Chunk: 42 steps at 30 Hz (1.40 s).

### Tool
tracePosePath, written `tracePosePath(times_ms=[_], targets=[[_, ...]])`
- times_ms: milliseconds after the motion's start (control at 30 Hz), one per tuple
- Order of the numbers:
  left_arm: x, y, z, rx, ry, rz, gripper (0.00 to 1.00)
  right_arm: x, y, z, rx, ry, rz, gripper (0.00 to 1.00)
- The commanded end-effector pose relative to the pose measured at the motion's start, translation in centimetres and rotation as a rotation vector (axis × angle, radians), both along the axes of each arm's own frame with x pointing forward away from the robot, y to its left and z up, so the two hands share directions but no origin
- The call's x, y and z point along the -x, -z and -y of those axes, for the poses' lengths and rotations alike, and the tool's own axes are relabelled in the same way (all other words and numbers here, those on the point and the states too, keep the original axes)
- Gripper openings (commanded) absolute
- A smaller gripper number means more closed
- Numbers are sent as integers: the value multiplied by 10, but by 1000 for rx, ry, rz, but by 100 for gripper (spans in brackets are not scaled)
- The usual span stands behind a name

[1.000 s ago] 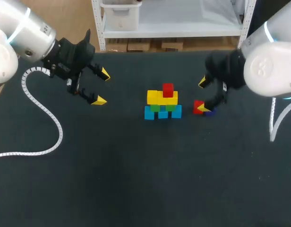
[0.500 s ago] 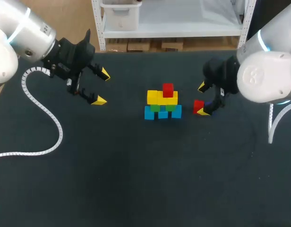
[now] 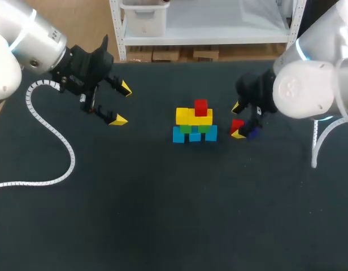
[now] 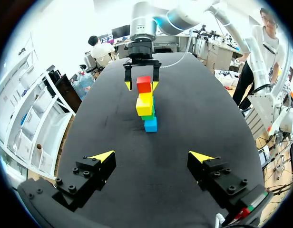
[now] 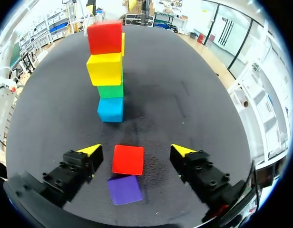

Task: Place the blue cubes, place green cubes on the blue cubes, place the yellow cubes on the green cubes, then place the red cubes on the yellow cubes, and place purple cube on the red cubes.

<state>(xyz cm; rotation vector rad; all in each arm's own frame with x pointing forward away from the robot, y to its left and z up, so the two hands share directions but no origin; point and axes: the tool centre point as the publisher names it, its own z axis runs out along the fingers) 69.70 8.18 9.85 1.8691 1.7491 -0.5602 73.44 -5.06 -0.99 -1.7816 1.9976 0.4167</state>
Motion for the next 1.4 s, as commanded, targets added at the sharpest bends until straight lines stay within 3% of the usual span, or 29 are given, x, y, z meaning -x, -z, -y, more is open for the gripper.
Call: tracePosePath(times_ms=[33, 133, 167, 433, 700, 867, 1067, 1233, 1400], targets=[[-1, 1, 0, 1, 2, -1, 100, -4, 2, 0, 5, -6, -7, 40], [-1, 1, 0, 1, 2, -1, 100, -4, 2, 1, 10, -10, -5, 17], [-1, 1, 0, 1, 2, -1, 100, -4, 2, 1, 9, -11, -5, 0], [-1, 1, 0, 1, 2, -1, 100, -1, -9, 5, -6, -6, 11, 0], [-1, 1, 0, 1, 2, -1, 100, 14, -51, 21, -43, 21, 72, 0], [-1, 1, 0, 1, 2, -1, 100, 54, -74, 33, -57, 25, 83, 0], [-1, 1, 0, 1, 2, -1, 100, 126, -71, 32, -49, 8, 33, 0], [-1, 1, 0, 1, 2, -1, 100, 175, -58, 12, -71, -2, -13, 0], [-1, 1, 0, 1, 2, -1, 100, 203, -52, -25, -92, -69, 4, 0]])
